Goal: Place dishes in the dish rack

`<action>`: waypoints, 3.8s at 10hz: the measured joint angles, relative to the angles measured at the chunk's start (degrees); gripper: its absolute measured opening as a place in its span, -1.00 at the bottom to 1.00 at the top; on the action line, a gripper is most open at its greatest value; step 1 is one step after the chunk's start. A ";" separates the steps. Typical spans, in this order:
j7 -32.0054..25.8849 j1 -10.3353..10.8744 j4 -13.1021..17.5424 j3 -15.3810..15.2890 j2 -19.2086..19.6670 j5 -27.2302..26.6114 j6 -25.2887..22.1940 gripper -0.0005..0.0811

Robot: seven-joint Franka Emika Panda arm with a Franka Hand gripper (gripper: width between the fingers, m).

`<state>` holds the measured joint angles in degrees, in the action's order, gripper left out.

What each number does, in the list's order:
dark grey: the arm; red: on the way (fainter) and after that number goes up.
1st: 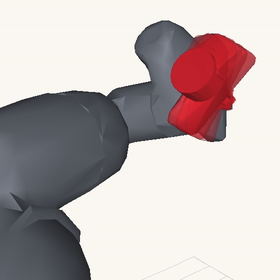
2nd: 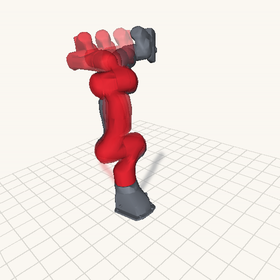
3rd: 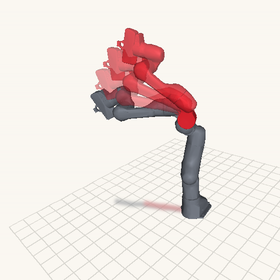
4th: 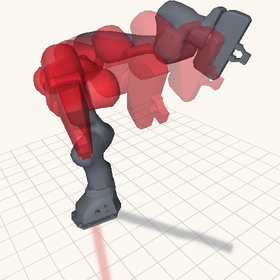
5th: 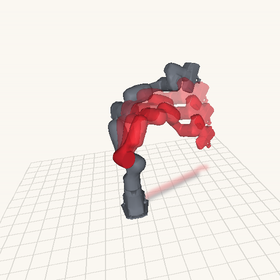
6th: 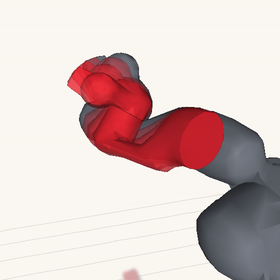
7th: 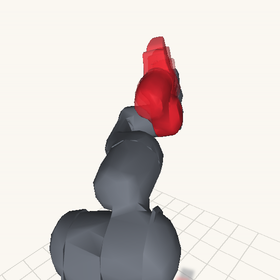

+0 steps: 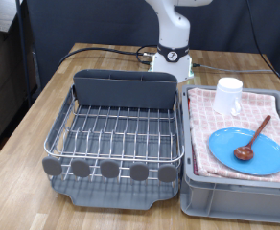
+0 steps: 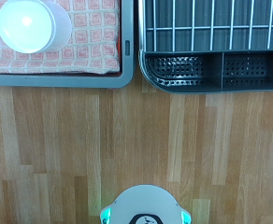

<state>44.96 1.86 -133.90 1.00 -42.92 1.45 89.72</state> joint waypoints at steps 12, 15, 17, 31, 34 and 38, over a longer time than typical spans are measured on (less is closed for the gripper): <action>26.00 0.04 11.89 -9.41 20.87 -5.06 11.60 0.98; 27.77 0.04 11.12 -10.24 20.75 -4.38 13.60 0.98; 31.96 0.06 10.15 -13.00 20.83 -3.16 16.55 0.98; 47.75 0.05 5.89 -22.37 28.11 3.39 31.34 0.98; 51.51 0.04 3.10 -22.59 31.45 4.77 40.37 0.98; 53.43 0.03 2.94 -23.87 33.38 12.81 42.39 0.98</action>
<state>98.38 1.89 -130.96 -22.87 -9.53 14.25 132.11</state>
